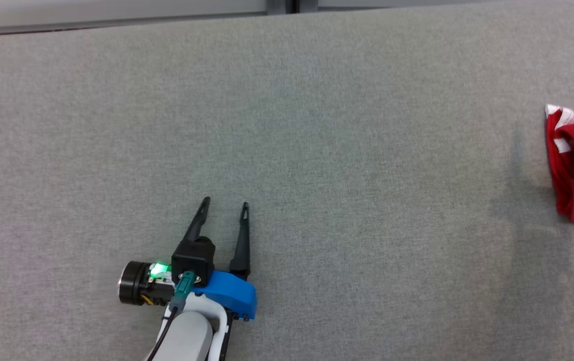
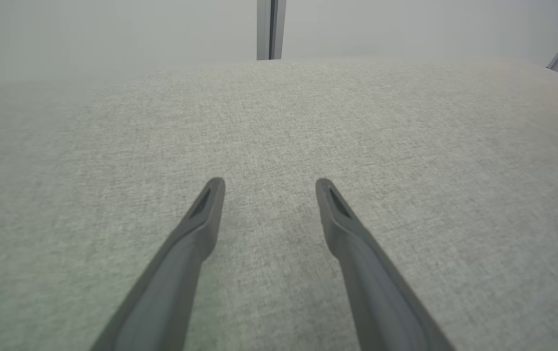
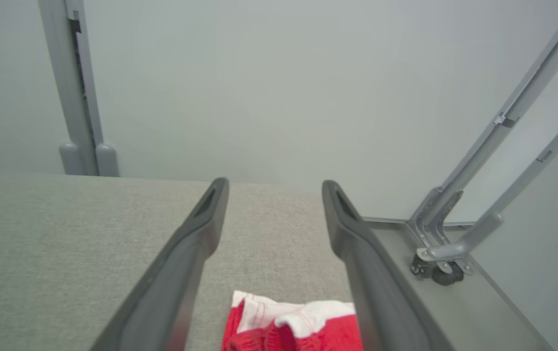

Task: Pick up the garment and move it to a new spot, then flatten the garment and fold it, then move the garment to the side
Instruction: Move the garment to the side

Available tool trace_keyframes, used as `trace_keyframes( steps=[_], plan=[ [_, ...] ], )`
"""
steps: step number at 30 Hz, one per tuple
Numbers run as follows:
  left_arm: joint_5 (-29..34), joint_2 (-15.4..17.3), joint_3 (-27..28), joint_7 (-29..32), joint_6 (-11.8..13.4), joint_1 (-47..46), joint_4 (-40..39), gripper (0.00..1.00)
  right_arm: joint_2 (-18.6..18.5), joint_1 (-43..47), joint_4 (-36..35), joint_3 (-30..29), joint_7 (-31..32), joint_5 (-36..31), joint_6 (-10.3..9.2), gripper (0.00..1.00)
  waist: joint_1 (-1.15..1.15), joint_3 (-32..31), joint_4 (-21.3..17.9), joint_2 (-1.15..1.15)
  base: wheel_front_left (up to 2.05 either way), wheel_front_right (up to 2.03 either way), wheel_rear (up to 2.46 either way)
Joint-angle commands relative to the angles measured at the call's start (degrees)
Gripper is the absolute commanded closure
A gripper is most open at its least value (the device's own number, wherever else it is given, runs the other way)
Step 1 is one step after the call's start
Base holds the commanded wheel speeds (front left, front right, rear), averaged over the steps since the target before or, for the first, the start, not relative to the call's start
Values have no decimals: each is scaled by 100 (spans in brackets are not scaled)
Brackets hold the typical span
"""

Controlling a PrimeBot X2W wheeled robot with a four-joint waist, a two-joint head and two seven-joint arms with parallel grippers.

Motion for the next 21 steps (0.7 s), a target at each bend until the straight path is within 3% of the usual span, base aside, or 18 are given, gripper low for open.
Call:
trace_keyframes(
  steps=[1, 6, 11, 21],
  plan=[
    [-1, 29, 43, 0, 41, 59, -28, 0, 188, 258, -235, 161, -2, 167, 1, 0, -1, -121, -19, -1, 0, 0, 0],
    [-40, 29, 229, 0, 93, 224, -92, 0, 961, 921, -1025, 786, -3, 551, 1, 0, -1, -456, 129, -1, 0, 0, 0],
    [-27, 21, 446, -1, 126, 429, -195, 0, 1420, 1623, -1352, 1028, -3, 990, 1, 0, -1, -764, 324, -1, 0, 0, 0],
    [38, 22, 980, 0, 117, 955, -244, 0, 1631, 2619, -1364, 1285, -3, 1223, 1, 0, -1, -1297, 438, -1, 0, 0, 0]
  ],
)
